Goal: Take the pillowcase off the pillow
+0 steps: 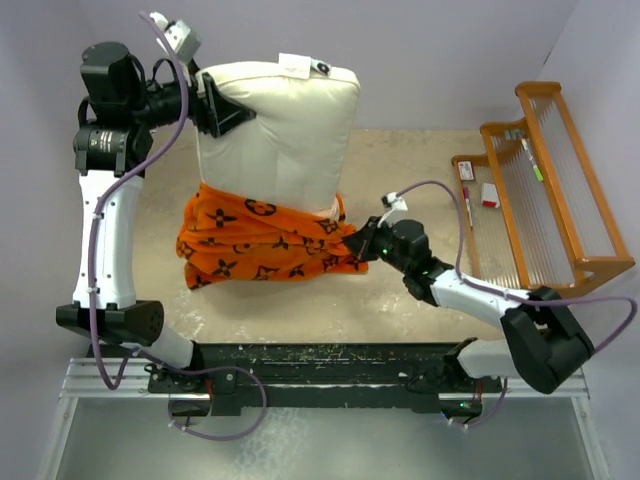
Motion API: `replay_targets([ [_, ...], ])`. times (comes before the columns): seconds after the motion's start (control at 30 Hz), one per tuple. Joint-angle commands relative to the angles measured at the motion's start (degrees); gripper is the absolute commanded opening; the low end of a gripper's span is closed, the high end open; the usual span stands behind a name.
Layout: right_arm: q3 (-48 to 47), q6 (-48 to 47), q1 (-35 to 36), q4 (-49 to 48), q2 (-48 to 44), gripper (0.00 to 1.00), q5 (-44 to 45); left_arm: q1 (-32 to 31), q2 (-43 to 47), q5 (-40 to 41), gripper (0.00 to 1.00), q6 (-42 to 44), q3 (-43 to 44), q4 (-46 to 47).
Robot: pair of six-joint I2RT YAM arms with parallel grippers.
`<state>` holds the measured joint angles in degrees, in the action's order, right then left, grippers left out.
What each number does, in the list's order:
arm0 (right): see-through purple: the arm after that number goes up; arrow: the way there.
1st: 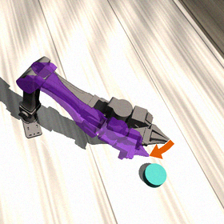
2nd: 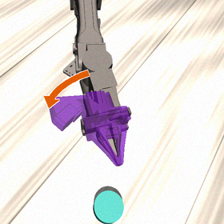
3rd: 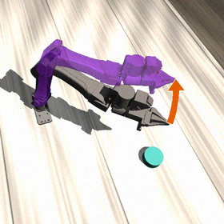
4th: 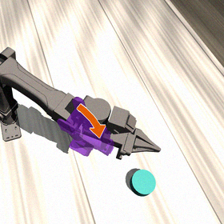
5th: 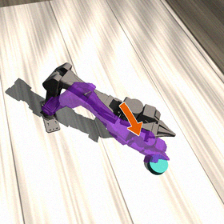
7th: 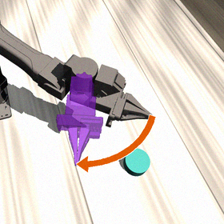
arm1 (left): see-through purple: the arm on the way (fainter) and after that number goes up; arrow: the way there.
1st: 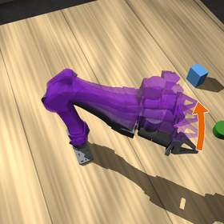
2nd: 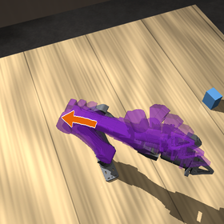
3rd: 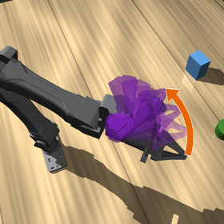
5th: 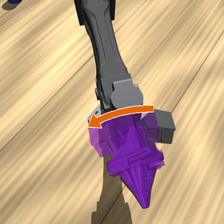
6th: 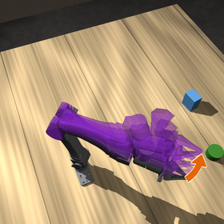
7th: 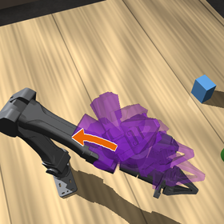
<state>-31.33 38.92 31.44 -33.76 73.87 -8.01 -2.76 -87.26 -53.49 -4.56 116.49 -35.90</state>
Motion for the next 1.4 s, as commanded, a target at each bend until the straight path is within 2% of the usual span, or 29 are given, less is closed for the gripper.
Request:
replay_targets([
  [0.0,1.2,-1.5,7.0,1.9,3.8,0.0,11.4,0.0,0.2,4.5,0.0,-5.7,13.1,16.3],
  [0.2,-2.3,-4.8,18.8,4.6,9.4,0.0,17.2,0.0,0.3,13.6,0.0,-7.3,15.5,22.9],
  [0.3,-6.9,-7.4,24.2,8.5,13.3,0.0,19.6,0.0,1.9,15.6,0.0,-8.2,13.6,25.7],
  [0.4,-11.7,-10.2,25.4,15.7,12.4,0.0,19.8,0.0,3.5,14.4,0.0,-7.0,11.3,26.8],
  [0.43,-13.3,-11.7,25.4,18.3,9.9,0.08,18.8,0.1,3.7,12.6,0.0,-6.2,11.2,25.6],
  [0.53,-18.1,-18.8,24.8,22.6,-2.6,0.59,16.5,0.0,5.6,5.7,0.0,-2.7,7.5,21.6],
  [0.57,-20.1,-20.9,24.1,24.8,-5.6,0.78,13.8,0.0,6.8,3.1,0.0,-0.6,5.0,20.8],
  [0.6,-22.6,-23.0,23.5,27.1,-8.3,0.93,11.7,0.0,7.7,0.4,0.0,1.0,2.9,19.5],
  [0.63,-25.3,-25.2,23.2,30.1,-9.9,0.99,9.8,0.0,8.4,-1.7,0.0,3.1,1.2,17.8],
  [0.73,-36.9,-31.0,22.8,39.5,-12.0,1.0,6.1,0.0,9.7,-5.1,0.0,7.2,-2.3,12.6],
  [0.9,-54.3,-38.4,22.7,49.8,-10.9,1.0,3.2,-1.2,9.8,-10.4,0.0,14.7,-3.0,3.1],
  [1.13,-83.7,-47.8,22.7,63.5,1.7,1.0,1.9,-5.6,9.8,-9.5,0.0,23.9,-3.9,-8.3],
  [1.27,-91.6,-51.2,22.7,70.7,8.6,1.0,-2.3,-8.2,10.5,-7.8,0.0,27.1,-5.1,-11.0],
  [1.37,-92.4,-53.6,22.7,73.0,11.2,1.0,-4.8,-9.2,10.6,-7.7,0.0,29.5,-5.0,-13.5],
])
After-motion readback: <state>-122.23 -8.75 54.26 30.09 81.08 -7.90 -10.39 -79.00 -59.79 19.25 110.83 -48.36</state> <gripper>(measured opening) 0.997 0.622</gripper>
